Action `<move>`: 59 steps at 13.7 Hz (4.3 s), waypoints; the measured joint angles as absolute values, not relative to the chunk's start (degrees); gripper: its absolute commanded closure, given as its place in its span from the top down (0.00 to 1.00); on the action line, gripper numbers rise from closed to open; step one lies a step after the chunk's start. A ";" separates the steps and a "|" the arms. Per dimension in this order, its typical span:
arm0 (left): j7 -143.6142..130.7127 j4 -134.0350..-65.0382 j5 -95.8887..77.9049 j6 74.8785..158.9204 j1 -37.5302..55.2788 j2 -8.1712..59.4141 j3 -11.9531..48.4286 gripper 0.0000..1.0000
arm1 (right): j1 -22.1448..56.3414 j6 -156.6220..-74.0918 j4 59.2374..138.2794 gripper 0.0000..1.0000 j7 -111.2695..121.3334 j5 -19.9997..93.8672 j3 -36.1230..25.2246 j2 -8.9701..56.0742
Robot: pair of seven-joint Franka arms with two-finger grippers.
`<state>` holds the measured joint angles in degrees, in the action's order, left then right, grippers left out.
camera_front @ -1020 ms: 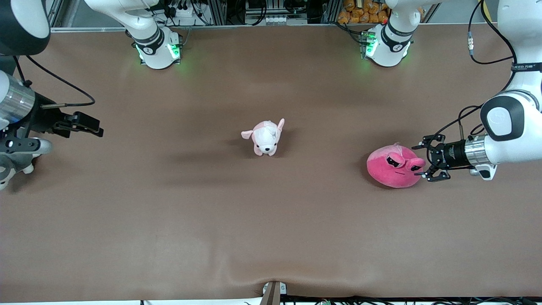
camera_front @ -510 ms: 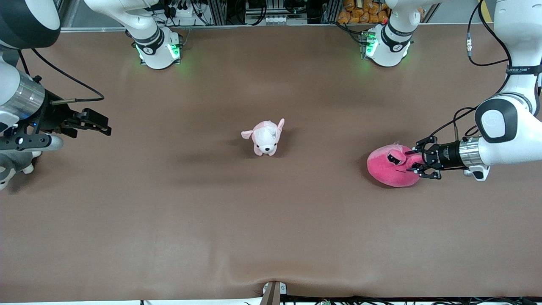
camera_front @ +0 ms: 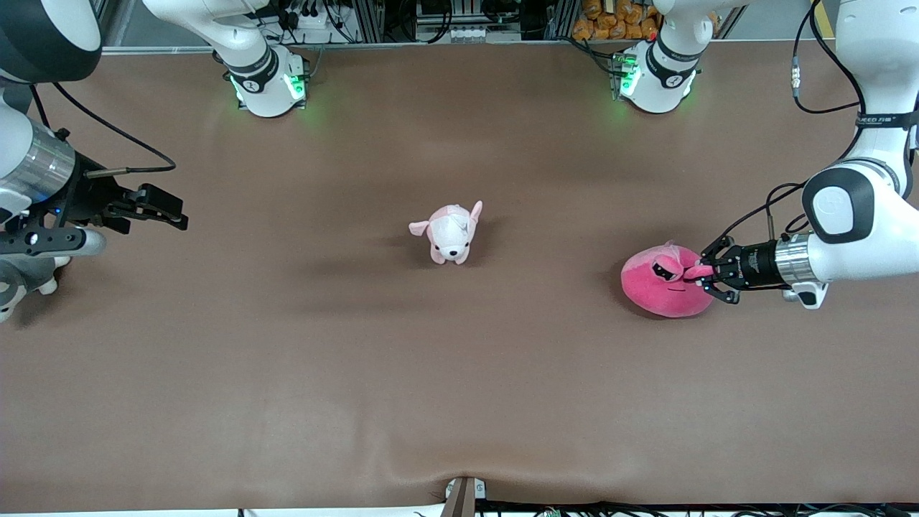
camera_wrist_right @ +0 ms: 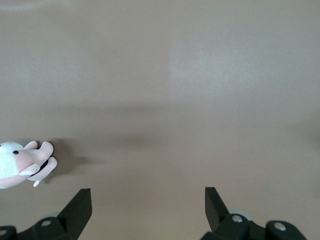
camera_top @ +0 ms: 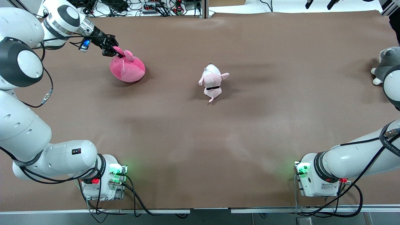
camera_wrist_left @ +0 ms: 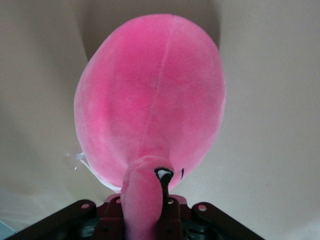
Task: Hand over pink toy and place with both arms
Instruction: 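Close the left gripper on the pink toy's neck, then lift the pink toy with the left gripper while the right gripper approaches, then grasp the pink toy's head with the right gripper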
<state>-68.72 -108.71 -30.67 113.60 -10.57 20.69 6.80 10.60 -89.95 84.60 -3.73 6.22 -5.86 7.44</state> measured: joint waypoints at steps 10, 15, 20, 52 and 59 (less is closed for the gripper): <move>-81.79 -97.29 -31.02 103.77 -10.42 13.99 19.57 0.00 | 10.56 -89.82 84.69 1.00 -3.73 6.23 -6.05 7.70; -97.52 -90.83 -31.50 106.78 -4.21 14.93 25.04 0.00 | 12.14 -90.68 84.72 1.00 -3.71 6.18 -5.81 10.00; -112.03 -88.31 -31.54 120.30 7.31 17.90 25.25 0.00 | 12.52 -87.00 82.79 1.00 -3.67 6.23 -5.59 9.08; -135.02 -80.18 -31.55 161.23 32.00 35.05 25.07 0.00 | 28.34 -92.19 83.74 1.00 23.47 13.55 -3.60 10.61; -134.96 -79.97 -31.25 161.32 32.19 35.05 25.07 0.00 | 28.39 -96.31 84.04 1.00 30.85 9.86 -3.66 10.94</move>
<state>-134.96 -79.97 -31.25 161.32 32.19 35.05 25.07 28.39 -96.31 84.04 30.85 9.86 -3.66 10.94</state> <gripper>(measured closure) 0.881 0.000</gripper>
